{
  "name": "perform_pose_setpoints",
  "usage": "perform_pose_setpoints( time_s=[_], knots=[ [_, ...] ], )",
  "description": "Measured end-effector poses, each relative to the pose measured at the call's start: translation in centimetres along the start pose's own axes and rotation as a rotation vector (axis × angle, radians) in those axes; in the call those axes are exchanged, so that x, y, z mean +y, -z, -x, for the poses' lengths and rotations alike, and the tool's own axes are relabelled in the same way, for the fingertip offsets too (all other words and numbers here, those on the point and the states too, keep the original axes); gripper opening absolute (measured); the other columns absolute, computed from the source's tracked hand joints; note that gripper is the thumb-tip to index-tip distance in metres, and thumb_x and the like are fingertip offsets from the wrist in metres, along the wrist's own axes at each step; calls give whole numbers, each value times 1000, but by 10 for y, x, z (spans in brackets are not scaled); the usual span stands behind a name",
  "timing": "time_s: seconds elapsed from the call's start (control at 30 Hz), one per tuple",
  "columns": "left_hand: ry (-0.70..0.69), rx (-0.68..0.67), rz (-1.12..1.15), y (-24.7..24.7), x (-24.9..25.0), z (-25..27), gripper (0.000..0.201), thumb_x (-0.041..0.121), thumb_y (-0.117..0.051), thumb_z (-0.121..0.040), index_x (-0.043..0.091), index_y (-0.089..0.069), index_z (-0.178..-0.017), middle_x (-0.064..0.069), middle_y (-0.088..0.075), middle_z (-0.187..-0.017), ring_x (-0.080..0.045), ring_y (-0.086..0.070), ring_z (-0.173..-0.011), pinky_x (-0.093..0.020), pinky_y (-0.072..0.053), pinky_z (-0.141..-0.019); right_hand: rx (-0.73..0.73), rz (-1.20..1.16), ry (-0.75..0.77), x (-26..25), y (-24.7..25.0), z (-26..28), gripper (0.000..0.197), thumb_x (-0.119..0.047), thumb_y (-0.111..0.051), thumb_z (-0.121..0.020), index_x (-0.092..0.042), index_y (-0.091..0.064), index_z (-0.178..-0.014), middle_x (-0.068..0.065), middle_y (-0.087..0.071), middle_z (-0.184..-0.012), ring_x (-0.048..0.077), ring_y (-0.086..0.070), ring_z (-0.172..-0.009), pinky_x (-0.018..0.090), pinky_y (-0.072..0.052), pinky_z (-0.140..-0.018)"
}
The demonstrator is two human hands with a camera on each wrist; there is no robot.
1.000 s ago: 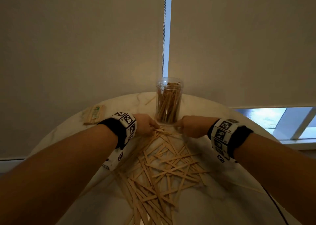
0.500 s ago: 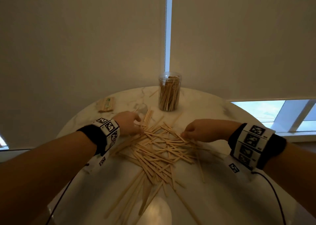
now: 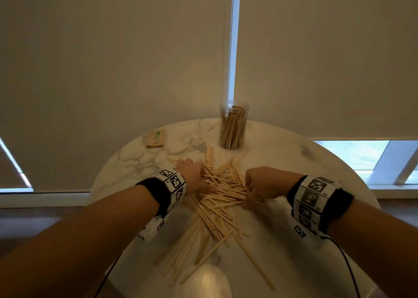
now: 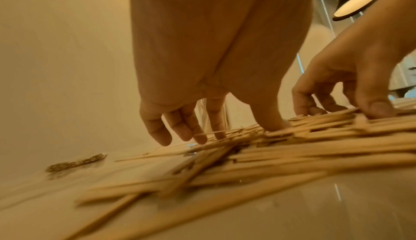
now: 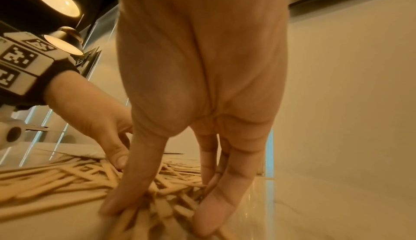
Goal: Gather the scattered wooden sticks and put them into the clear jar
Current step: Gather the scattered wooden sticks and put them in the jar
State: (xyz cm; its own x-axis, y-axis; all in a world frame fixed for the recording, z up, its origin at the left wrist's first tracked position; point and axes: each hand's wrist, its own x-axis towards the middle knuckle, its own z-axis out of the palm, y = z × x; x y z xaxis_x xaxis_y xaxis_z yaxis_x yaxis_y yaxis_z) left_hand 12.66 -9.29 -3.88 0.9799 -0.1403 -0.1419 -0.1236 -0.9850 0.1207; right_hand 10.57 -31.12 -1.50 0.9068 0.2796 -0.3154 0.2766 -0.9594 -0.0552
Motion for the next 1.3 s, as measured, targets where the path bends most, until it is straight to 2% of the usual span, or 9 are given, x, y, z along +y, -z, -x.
perform_pose_setpoints(
  time_s=[0.2, 0.33, 0.4, 0.5, 0.77, 0.93, 1.03, 1.1, 1.3],
  knots=[
    [-32, 30, 42, 2, -3, -3, 39, 46, -69, -89, 20, -66, -118, -2, -67, -120, -22, -61, -109, -34, -50, -93, 35, -18, -52, 3, 0, -4, 55, -51, -75, -80, -8, -68, -113, 6, -68, -109, 23, -63, -98, 31, -51, -80],
    [-97, -44, 56, 5, -7, -3, 56, 65, -63, -83, 20, -66, -118, 1, -68, -113, -19, -63, -102, -35, -52, -92, 66, -24, -81, 7, -2, -2, 44, -40, -73, -84, -9, -63, -113, 5, -66, -106, 21, -59, -91, 27, -47, -75],
    [-125, -95, 42, 8, -8, -2, 68, 64, -72, -76, 21, -60, -127, 3, -65, -119, -19, -61, -108, -35, -50, -96, 95, 23, -84, 10, -3, -1, 24, -31, -69, -86, -10, -63, -97, 2, -61, -86, 22, -54, -82, 25, -42, -67],
    [-121, -41, -96, 6, -7, -6, 49, 43, -71, -87, 16, -60, -128, -4, -65, -122, -23, -61, -109, -34, -50, -93, 120, 69, -102, 11, -5, 1, 20, -20, -60, -90, -12, -52, -74, -2, -47, -69, 20, -49, -72, 23, -36, -55],
    [-112, -17, -197, 0, 3, -6, 31, 15, -47, -100, 5, -46, -129, -16, -50, -127, -34, -56, -112, -37, -45, -88, 68, 81, -92, 9, -9, 12, 22, -11, -43, -97, -4, -62, -109, 7, -55, -96, 21, -53, -83, 27, -42, -72],
    [-87, 18, -45, 5, 1, -3, 30, 19, -48, -100, 4, -38, -124, -17, -57, -106, -33, -58, -91, -35, -41, -70, 126, -190, -172, 21, 5, 12, 21, -9, -46, -96, -1, -65, -99, 10, -63, -88, 25, -60, -78, 29, -48, -63],
    [-70, 53, 116, 12, -2, -4, 20, 14, -41, -102, 2, -40, -117, -11, -51, -84, -25, -48, -72, -32, -37, -63, 195, -338, -167, 26, 14, 11, 21, -11, -52, -95, 2, -69, -99, 16, -72, -95, 31, -71, -88, 40, -59, -79],
    [-61, 95, 314, 15, -1, -8, 16, 14, -36, -103, 3, -45, -109, -11, -52, -86, -20, -44, -67, -30, -34, -57, 243, -467, -147, 24, 19, 9, 19, -13, -57, -96, 3, -68, -98, 17, -73, -95, 31, -71, -90, 47, -59, -84],
    [-8, 106, 817, 20, 20, -7, 46, 54, -37, -100, 11, -50, -115, -5, -56, -93, -16, -50, -71, -28, -42, -60, 391, -775, -28, 2, 26, 9, 21, -20, -52, -101, -7, -66, -94, 7, -75, -80, 18, -74, -71, 38, -62, -76]
  ],
)
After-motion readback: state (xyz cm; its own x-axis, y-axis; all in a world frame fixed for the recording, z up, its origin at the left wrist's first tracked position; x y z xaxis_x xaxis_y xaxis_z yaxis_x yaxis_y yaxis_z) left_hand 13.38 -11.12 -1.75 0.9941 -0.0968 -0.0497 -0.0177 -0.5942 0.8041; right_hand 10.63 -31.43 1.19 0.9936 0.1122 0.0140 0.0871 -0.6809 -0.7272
